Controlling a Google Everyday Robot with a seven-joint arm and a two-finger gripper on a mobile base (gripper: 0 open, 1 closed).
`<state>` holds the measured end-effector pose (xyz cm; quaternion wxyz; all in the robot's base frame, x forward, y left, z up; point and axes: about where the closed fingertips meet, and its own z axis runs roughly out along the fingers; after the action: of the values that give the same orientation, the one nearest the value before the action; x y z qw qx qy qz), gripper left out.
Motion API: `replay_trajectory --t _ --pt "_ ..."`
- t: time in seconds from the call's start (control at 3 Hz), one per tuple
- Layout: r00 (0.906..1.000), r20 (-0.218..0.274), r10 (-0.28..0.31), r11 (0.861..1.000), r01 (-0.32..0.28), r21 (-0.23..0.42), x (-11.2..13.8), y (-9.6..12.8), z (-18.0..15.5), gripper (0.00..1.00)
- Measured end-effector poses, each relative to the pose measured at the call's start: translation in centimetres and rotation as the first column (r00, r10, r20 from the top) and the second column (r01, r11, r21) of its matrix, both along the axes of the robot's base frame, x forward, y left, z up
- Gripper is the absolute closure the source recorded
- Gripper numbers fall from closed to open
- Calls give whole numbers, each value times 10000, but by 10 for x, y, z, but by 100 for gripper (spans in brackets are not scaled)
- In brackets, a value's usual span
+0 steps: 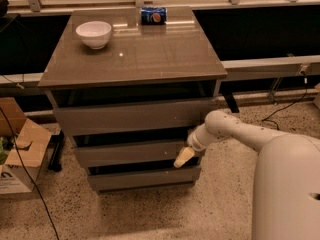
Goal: Open middle drawer
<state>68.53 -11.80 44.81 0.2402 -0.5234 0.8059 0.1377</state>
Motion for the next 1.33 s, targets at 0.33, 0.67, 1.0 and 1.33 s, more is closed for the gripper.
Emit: replay_trajectory --t 0.33,0.67,1.0,1.33 --pt "9974 -695 188 9998 -181 106 -2 12 -29 0" --pt "9939 -994 468 9989 -473 -26 -10 19 -33 19" --pt "9939 -993 469 9989 -473 -26 -9 19 -27 48" --pt "9940 -993 468 9989 -473 -26 -7 19 -23 36"
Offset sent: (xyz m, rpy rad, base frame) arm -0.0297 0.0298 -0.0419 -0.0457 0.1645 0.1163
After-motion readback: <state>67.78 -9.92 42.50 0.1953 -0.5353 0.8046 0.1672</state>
